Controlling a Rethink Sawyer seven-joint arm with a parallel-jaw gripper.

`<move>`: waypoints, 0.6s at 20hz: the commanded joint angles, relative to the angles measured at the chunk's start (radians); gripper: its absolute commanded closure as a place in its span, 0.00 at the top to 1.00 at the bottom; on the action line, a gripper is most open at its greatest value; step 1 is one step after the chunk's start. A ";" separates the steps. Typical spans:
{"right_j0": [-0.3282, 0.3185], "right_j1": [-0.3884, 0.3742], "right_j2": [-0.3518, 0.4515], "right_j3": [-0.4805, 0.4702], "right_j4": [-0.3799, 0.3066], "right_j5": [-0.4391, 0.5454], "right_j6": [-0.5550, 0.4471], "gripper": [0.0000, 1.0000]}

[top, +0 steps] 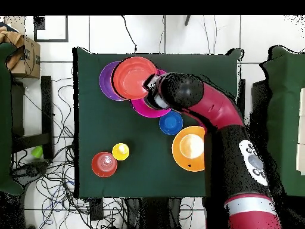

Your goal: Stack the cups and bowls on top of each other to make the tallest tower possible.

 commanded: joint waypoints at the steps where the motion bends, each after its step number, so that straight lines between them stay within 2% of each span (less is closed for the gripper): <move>1: 0.038 0.068 0.007 -0.099 0.020 -0.025 0.149 0.00; 12: 0.071 -0.025 0.018 -0.079 0.071 0.084 0.183 0.00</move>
